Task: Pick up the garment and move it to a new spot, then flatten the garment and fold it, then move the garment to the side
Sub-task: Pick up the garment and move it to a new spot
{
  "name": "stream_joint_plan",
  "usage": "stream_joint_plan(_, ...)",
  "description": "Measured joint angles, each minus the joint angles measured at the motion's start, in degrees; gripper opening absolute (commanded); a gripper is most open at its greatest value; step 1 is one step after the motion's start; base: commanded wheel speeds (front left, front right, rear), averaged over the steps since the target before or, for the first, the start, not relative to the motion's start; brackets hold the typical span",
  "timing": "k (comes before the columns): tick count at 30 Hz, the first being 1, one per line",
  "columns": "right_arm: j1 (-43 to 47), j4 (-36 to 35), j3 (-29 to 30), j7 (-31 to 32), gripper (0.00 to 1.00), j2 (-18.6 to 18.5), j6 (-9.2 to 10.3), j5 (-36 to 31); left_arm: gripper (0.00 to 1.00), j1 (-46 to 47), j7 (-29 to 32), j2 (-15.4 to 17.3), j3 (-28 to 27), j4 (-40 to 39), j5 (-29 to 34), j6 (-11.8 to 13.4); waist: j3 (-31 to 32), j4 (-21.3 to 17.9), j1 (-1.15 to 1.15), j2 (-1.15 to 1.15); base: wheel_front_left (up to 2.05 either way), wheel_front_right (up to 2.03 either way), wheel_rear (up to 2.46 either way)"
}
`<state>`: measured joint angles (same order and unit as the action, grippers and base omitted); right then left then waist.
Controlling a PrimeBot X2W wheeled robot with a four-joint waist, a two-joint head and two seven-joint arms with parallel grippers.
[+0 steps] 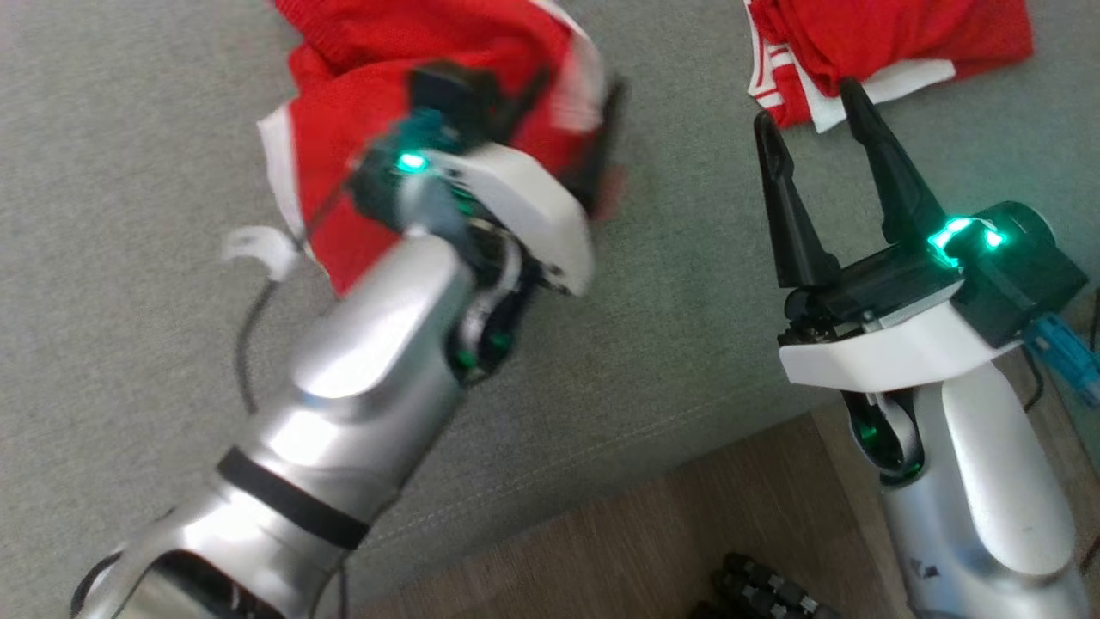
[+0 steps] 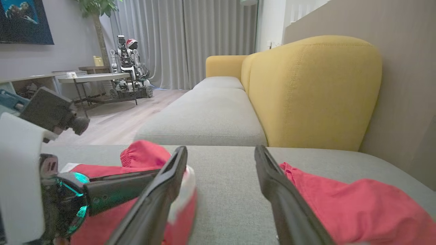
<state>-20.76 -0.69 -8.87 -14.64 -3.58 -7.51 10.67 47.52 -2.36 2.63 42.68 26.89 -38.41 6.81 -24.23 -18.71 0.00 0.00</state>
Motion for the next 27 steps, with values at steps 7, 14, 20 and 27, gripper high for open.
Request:
stream_joint_plan(7, 0.1, 0.0, 0.9, 0.0, 1.0, 0.0, 0.0, 0.0, 1.0, 4.8, -5.2, -0.1, 6.6, -0.2, -5.9, 2.4, 0.3, 1.2, 0.0, 0.0, 0.0, 0.0, 0.0)
stream_joint_plan(14, 0.4, 0.2, 1.6, 0.0, 1.0, 0.0, 0.0, -2.0, 1.0, 6.7, -11.0, 2.4, 2.4, 0.4, -5.6, 3.4, 2.5, 5.7, 0.0, 0.0, 0.0, 0.0, 0.0)
stream_joint_plan(20, 2.9, 1.4, 1.8, 0.0, 1.0, 0.0, 0.0, -4.8, 1.0, 2.0, -12.0, 12.4, -2.4, -5.1, -2.0, 4.9, 5.5, 10.5, 0.0, 0.0, 0.0, 0.0, 0.0)
stream_joint_plan(27, 5.3, 2.8, 2.7, 0.0, 1.0, 0.0, 0.0, -6.8, 1.0, -16.2, -12.3, 17.6, -7.3, -15.2, 1.9, 5.5, 8.8, 16.0, 0.0, 0.0, 0.0, 0.0, 0.0)
